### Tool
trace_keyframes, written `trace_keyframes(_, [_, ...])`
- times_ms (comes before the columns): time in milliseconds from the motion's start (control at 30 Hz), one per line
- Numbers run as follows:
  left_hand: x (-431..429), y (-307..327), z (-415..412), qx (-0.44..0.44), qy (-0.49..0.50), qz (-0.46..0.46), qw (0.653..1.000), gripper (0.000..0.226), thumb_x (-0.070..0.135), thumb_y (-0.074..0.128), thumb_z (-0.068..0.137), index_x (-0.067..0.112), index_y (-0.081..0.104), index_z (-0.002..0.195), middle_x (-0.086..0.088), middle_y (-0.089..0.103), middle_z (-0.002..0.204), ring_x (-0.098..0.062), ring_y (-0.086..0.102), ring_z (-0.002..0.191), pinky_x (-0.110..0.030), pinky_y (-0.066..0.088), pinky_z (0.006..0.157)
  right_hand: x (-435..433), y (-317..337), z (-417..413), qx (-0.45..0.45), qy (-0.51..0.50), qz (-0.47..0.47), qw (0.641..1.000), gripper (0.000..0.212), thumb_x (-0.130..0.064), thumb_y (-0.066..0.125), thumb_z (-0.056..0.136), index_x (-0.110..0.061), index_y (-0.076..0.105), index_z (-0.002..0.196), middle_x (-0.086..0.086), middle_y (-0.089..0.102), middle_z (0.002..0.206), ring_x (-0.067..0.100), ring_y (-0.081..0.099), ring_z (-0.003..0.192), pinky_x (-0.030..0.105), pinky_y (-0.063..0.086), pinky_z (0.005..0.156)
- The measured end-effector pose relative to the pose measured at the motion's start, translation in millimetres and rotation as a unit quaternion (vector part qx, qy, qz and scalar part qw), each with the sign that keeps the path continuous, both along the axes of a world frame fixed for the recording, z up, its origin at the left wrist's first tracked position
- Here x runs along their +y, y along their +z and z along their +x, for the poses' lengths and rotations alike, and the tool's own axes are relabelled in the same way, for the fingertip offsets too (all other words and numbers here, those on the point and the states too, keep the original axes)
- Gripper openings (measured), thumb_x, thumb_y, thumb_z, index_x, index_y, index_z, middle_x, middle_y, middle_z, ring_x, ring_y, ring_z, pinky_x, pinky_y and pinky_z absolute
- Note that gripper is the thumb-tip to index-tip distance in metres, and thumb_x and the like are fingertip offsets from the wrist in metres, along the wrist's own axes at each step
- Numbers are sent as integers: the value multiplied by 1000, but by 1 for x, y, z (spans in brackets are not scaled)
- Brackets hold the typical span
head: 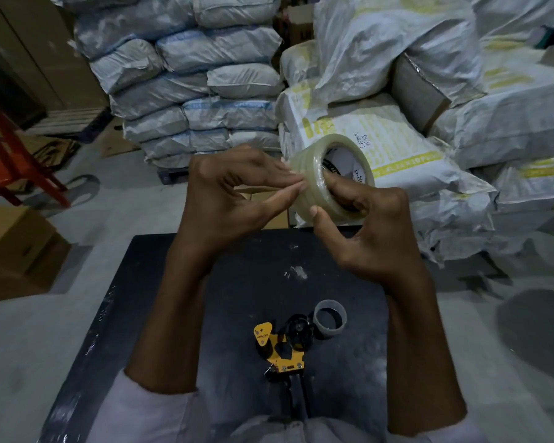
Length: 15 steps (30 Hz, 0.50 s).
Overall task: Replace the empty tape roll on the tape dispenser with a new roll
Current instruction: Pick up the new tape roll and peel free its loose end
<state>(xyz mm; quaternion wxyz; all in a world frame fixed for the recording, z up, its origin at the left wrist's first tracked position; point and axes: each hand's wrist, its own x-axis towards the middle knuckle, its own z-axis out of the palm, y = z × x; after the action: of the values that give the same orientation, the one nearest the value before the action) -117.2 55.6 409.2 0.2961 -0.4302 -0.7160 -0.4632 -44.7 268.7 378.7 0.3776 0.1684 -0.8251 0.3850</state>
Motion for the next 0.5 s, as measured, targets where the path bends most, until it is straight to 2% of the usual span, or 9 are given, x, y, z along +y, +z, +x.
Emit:
trace_keyframes(67, [-1, -2, -1, -3, 1, -6, 1000, 17, 8, 97, 90, 1, 88, 103, -8, 86, 97, -18, 84, 93, -43, 68, 84, 0, -1, 0, 3, 0, 5, 1000, 38, -17, 76, 94, -3, 81, 130, -10, 80, 101, -2, 73, 89, 18, 54, 81])
trace_keyframes(133, [-3, -4, -1, -7, -5, -5, 1000, 19, 8, 97, 89, 1, 88, 104, -9, 85, 96, -18, 85, 92, -46, 68, 82, -2, 1, 1, 14, 5, 9, 1000, 40, -16, 76, 93, -3, 80, 131, 0, 86, 104, 9, 80, 90, 24, 60, 80])
trace_keyframes(233, [-5, -7, -4, -26, -13, 6, 1000, 21, 6, 97, 89, -1, 87, 105, -11, 85, 94, -21, 85, 91, -52, 69, 80, -4, 0, 1, 20, 6, 14, 1000, 39, -16, 76, 94, -4, 81, 130, 5, 86, 99, 18, 82, 84, 33, 64, 76])
trace_keyframes(500, [2, -17, -7, -43, -10, 23, 999, 19, 2, 95, 89, -2, 87, 106, -11, 84, 93, -22, 85, 93, -51, 69, 83, -6, -9, -4, 12, -7, -3, 1000, 33, -18, 73, 94, -5, 83, 123, 7, 80, 84, 25, 75, 69, 44, 60, 65])
